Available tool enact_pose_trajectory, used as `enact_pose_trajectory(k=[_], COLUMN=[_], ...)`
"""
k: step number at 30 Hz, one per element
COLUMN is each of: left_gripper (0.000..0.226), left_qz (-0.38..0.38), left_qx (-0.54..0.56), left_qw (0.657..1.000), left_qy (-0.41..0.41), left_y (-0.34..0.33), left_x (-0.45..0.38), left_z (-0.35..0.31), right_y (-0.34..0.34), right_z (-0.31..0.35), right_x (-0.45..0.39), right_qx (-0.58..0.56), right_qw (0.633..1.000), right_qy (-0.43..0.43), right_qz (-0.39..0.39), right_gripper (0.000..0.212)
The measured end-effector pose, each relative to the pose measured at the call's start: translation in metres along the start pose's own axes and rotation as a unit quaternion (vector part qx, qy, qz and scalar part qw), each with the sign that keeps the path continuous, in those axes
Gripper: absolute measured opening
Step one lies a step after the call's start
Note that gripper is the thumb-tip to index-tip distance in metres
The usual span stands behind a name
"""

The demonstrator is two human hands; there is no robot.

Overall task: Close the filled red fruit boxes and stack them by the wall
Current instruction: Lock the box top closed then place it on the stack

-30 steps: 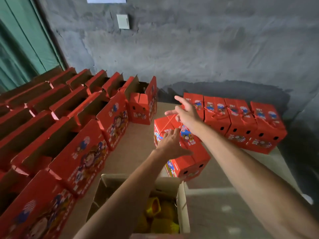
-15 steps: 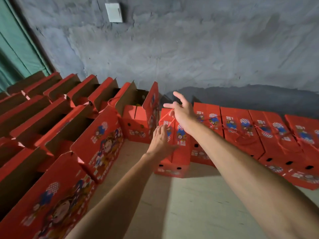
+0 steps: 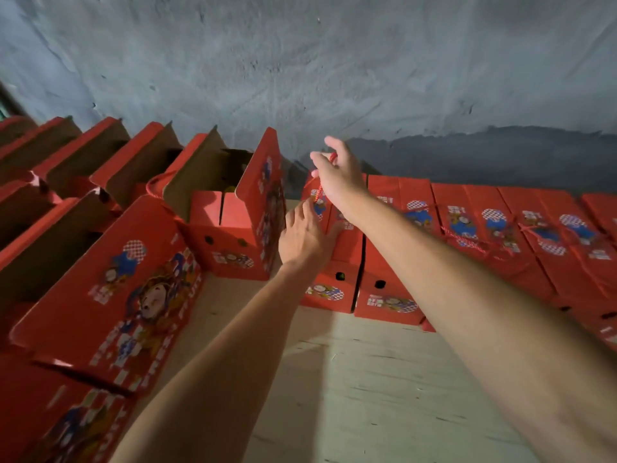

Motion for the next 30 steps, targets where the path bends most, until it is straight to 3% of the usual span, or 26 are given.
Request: enact_pose_trajectory(k=[3,5,7,13,19,26,30], left_gripper=[0.078,0.072,0.066,0.031,0.035,0.031,0.03], left_qz=[0.039,0.057,0.049,0.054,0.06,-0.007,-0.083], left_qx=[0.007,0.037,0.054,0.119,0.136,0.22,0.226], left_qw=[0.999,0.998,0.997,0.987,0.98,0.969,0.965], left_qy=[-0.004,-0.012,-0.035,-0.096,-0.132,-0.115,-0.107], left_y=[0.006,0.017,0.038,0.119,0.192,0.218,0.214], left_x=[0.005,0.015,0.035,0.121,0.246,0.408,0.49], left_z=[-0.002,-0.009,-0.019,-0.059,-0.085,-0.07,-0.05], right_y=[0.01,0.023,0.033,0.059,0.079,0.08,0.077], right_z=[0.005,0.013,0.023,0.059,0.101,0.097,0.08], right_x=[0.023,0.051,0.084,0.191,0.324,0.473,0.551], right_qx=[0.131,0.254,0.297,0.222,0.127,0.006,0.015], right_qw=[0.991,0.965,0.95,0.973,0.987,0.997,0.996], right_qy=[-0.017,0.002,0.03,-0.016,-0.034,-0.048,0.005], right_qz=[-0.02,-0.066,-0.089,-0.066,-0.089,-0.063,-0.083], right_gripper=[0.045,0.037,0.035,0.035,0.025,0.031,0.038])
Point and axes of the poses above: each hand's wrist, its own x-axis away from the middle knuckle, its own y-axis out of the back of the hand, z = x × y, the point moved 5 cm from there along -x, towards the middle knuckle, and after that the axes turned 2 degrees about z, right-handed, at the moved point
